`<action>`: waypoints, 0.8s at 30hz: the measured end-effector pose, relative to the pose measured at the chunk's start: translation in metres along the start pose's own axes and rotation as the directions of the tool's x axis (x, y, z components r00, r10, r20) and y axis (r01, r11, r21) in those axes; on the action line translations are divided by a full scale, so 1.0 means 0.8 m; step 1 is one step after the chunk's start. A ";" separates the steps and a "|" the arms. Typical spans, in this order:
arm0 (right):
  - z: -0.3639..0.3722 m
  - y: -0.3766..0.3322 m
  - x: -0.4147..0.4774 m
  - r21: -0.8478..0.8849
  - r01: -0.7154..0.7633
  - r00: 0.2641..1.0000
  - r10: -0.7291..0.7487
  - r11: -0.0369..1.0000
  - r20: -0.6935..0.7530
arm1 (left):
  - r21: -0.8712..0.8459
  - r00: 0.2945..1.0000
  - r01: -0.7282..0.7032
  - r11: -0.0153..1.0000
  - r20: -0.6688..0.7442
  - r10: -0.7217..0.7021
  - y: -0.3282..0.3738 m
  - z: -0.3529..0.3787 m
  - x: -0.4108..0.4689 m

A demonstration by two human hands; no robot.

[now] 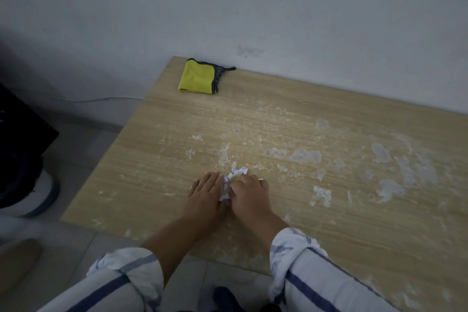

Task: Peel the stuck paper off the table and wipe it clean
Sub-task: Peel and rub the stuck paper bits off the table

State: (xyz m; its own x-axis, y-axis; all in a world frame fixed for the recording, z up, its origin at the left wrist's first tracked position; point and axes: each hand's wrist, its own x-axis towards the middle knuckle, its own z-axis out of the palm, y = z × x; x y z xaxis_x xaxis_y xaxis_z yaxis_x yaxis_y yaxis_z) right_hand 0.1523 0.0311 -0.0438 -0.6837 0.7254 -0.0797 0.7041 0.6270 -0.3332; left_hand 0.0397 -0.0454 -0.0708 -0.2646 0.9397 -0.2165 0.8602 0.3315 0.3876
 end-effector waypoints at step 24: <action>0.000 0.025 -0.019 0.049 -0.071 0.997 0.071 0.996 -0.003 | 0.236 0.988 -0.151 0.960 0.045 0.145 0.003 -0.006 0.006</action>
State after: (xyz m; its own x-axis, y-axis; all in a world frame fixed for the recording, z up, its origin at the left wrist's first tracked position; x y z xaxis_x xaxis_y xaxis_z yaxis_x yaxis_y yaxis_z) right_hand 0.1769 0.0329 -0.0489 -0.6312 0.7691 -0.1006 0.7407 0.5592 -0.3724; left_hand 0.0387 -0.0398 -0.0663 -0.1176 0.9730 -0.1984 0.9686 0.1565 0.1933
